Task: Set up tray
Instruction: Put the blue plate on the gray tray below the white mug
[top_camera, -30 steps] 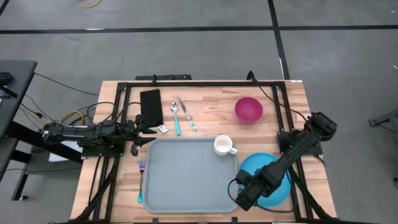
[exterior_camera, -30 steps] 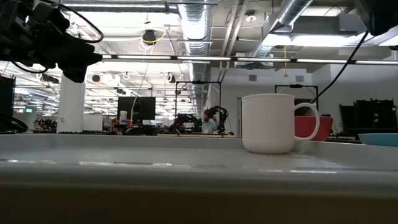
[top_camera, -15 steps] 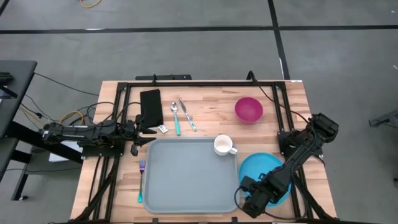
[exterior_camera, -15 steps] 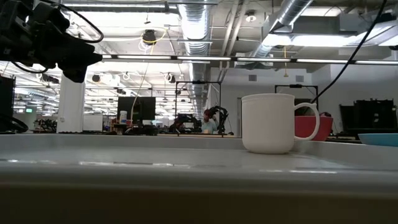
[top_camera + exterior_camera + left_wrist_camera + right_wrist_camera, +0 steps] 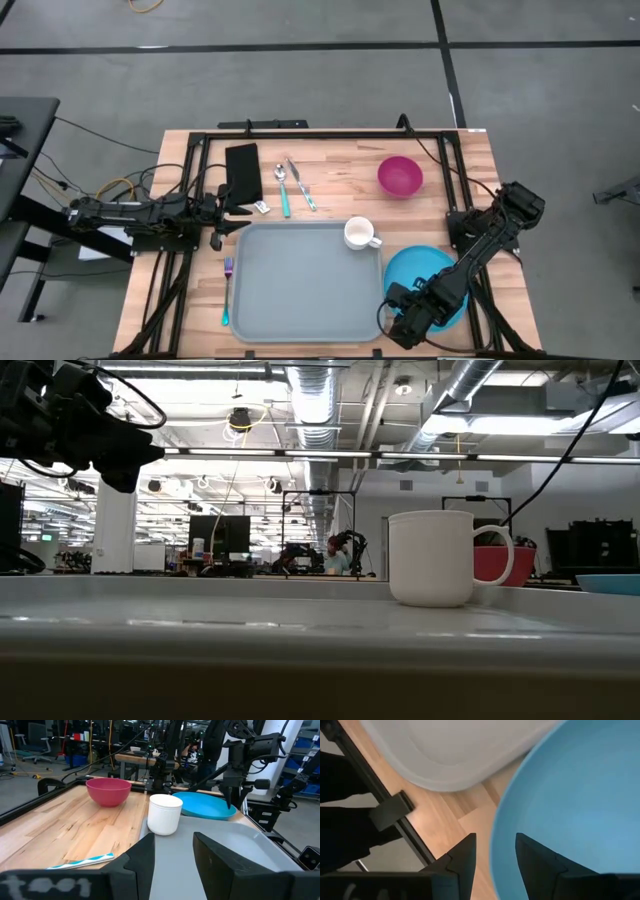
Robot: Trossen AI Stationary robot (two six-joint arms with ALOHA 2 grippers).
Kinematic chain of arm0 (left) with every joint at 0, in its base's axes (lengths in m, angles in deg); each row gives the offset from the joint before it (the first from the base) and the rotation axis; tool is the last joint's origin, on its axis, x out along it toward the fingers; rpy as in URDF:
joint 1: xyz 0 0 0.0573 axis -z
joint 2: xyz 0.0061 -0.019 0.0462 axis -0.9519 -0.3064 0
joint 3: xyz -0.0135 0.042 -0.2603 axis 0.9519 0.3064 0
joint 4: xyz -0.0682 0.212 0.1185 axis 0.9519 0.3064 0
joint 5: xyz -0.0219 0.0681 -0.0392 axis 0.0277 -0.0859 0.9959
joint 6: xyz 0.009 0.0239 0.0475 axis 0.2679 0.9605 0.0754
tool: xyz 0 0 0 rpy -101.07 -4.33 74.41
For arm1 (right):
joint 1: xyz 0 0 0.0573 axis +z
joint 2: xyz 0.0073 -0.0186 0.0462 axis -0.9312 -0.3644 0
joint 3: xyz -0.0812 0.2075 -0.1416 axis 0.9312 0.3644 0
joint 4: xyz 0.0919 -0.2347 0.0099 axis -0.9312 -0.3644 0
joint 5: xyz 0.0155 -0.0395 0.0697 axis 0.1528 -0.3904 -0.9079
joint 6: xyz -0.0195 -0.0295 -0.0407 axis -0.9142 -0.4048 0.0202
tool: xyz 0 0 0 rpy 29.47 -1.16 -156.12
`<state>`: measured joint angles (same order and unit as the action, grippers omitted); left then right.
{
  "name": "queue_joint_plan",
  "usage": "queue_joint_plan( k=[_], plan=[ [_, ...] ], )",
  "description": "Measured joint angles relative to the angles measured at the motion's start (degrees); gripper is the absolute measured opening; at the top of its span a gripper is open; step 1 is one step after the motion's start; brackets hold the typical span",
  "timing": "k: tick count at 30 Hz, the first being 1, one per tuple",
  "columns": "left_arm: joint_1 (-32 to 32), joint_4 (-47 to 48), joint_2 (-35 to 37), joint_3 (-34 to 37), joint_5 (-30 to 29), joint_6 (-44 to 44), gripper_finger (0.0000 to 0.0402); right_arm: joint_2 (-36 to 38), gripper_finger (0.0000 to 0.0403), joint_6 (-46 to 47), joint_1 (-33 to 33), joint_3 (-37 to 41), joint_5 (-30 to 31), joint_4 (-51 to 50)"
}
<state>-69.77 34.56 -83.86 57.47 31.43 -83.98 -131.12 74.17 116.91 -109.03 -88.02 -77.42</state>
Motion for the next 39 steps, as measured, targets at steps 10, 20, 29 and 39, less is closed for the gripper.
queue_joint_plan(
  k=[10, 20, 29, 39],
  plan=[
    [-0.02, 0.0, -0.02, 0.01, 0.0, 0.28, 0.0122, -4.65, 0.0128, -1.33, -0.41, 0.02, -3.0, 3.33],
    [-0.02, 0.02, -0.66, 0.0, -0.02, 0.28, 0.0122, -6.64, 0.0128, -1.32, -0.93, -0.39, -2.66, 0.29],
    [-0.02, 0.0, -0.66, 0.01, -0.02, 0.28, 0.0122, -6.64, 0.0073, -1.35, -1.17, -0.42, -2.91, -1.54],
    [-0.02, 0.0, -0.66, 0.0, -0.02, 0.32, 0.0122, -5.18, 0.0021, 2.52, -1.54, -0.42, -3.85, -2.31]
  ],
)
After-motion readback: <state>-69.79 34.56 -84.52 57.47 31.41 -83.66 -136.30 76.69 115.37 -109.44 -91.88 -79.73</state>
